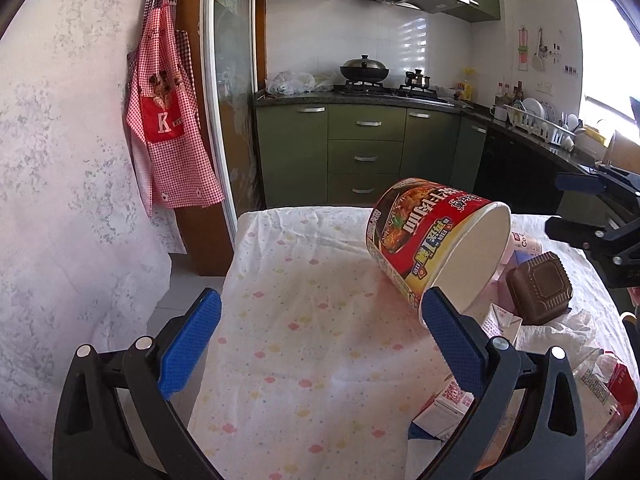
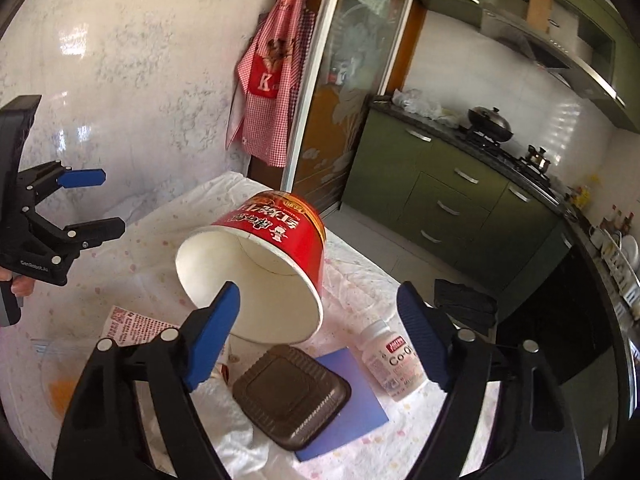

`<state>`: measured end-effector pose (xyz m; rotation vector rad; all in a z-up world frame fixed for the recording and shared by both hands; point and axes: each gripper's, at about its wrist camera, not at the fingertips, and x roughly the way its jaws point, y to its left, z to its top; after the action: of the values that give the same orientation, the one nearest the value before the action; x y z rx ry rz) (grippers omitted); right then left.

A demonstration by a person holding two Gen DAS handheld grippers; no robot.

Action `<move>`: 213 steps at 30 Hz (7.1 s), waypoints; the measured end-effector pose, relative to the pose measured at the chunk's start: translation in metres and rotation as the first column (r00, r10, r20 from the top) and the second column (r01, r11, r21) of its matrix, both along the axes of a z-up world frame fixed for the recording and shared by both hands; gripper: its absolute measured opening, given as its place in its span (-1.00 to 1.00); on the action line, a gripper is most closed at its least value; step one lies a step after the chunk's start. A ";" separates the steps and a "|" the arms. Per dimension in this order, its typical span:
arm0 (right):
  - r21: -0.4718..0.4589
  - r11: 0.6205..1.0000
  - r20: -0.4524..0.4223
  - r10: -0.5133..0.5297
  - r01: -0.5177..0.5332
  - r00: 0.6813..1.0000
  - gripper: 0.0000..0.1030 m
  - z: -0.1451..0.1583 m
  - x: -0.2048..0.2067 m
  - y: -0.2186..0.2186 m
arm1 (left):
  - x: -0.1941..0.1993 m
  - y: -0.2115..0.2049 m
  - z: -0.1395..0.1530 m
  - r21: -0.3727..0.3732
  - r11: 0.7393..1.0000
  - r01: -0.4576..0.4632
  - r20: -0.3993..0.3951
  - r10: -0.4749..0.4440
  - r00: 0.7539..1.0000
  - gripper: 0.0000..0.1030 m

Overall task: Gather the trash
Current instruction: 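Grasp the red-and-white noodle cup rim with the right tool and lift, then carry the noodle cup over the yellow-rimmed bin and release it, then grasp the white milk carton with the left tool and drop it into the bin, then grasp the red Coca-Cola can with the right tool and lift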

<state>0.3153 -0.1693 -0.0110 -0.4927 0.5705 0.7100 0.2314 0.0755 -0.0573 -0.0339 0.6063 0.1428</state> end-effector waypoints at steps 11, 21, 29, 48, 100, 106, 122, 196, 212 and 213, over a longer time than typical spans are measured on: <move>-0.147 0.988 -0.023 0.048 -0.050 0.999 -0.21 -0.026 0.052 0.057 | 0.014 0.008 -0.023 -0.038 0.999 0.023 -0.040 -0.024 0.999 0.93; -0.026 0.999 -0.256 -0.037 0.031 0.966 -0.94 -0.017 0.117 0.074 | 0.009 0.009 -0.021 -0.049 0.998 0.043 -0.026 -0.044 0.999 0.93; 0.080 0.969 -0.418 -0.180 0.234 0.890 -0.94 0.034 0.121 0.007 | 0.000 0.000 -0.017 -0.047 0.994 0.098 0.007 -0.098 0.995 0.93; -0.189 0.358 -0.646 -0.747 0.914 0.159 -0.93 -0.071 -0.078 -0.463 | -0.030 -0.048 0.007 -0.045 0.937 0.346 0.115 -0.340 0.934 0.93; -0.083 0.515 -0.704 -0.636 0.853 0.315 -0.30 -0.138 -0.100 -0.406 | 0.088 -0.086 -0.048 -0.189 0.794 0.577 -0.539 -0.576 0.615 0.15; -0.091 0.521 -0.707 -0.634 0.849 0.314 -0.30 -0.143 -0.096 -0.404 | 0.095 -0.093 -0.060 -0.192 0.784 0.591 -0.564 -0.581 0.587 -0.10; -0.002 0.509 -0.619 -0.677 0.861 0.398 -0.30 -0.105 -0.117 -0.409 | 0.063 -0.122 0.057 -0.010 0.782 0.624 -0.374 -0.582 0.723 -0.31; -0.318 0.917 -0.528 -0.381 0.239 0.759 0.59 -0.087 -0.119 -0.086 | 0.051 0.013 -0.012 -0.059 0.979 0.194 -0.078 -0.198 0.977 0.91; -0.229 0.901 -0.534 -0.432 0.368 0.726 0.23 -0.073 -0.135 -0.149 | 0.042 -0.007 -0.011 -0.039 0.971 0.236 -0.075 -0.239 0.968 0.91; -0.217 0.899 -0.532 -0.436 0.380 0.726 0.23 -0.069 -0.138 -0.153 | 0.042 -0.007 -0.011 -0.039 0.971 0.236 -0.074 -0.238 0.968 0.91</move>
<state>0.1774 -0.3221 -0.0804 -0.2106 1.2479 0.3906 0.2729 0.0683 -0.0682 0.0151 0.6855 -0.0979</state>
